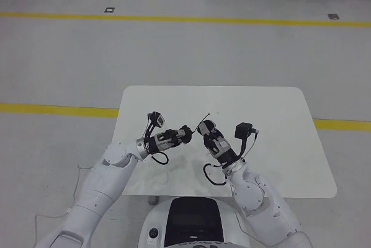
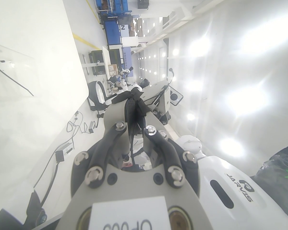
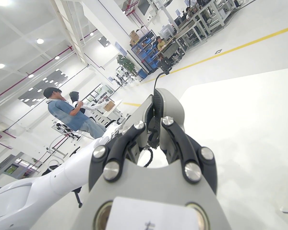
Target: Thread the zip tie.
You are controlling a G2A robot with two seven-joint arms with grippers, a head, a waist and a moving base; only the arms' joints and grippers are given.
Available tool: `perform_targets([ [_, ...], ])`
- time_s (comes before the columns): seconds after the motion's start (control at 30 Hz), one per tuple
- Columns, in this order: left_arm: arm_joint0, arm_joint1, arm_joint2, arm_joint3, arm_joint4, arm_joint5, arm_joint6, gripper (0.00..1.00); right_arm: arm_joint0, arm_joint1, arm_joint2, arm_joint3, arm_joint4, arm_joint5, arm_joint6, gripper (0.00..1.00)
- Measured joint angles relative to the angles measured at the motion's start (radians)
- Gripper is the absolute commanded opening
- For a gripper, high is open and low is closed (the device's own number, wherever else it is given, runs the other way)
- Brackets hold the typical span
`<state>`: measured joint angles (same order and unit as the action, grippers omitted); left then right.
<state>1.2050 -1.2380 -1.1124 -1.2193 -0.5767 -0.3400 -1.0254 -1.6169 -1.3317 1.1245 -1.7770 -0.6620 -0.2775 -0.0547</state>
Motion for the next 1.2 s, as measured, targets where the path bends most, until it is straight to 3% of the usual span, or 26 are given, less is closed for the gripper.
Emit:
perform_targets([
  [1.2,0.000,0.000,0.000,0.000,0.000,0.000,0.000,0.00,0.007,0.000,-0.011,0.006,-0.025,0.013,-0.018,0.00],
])
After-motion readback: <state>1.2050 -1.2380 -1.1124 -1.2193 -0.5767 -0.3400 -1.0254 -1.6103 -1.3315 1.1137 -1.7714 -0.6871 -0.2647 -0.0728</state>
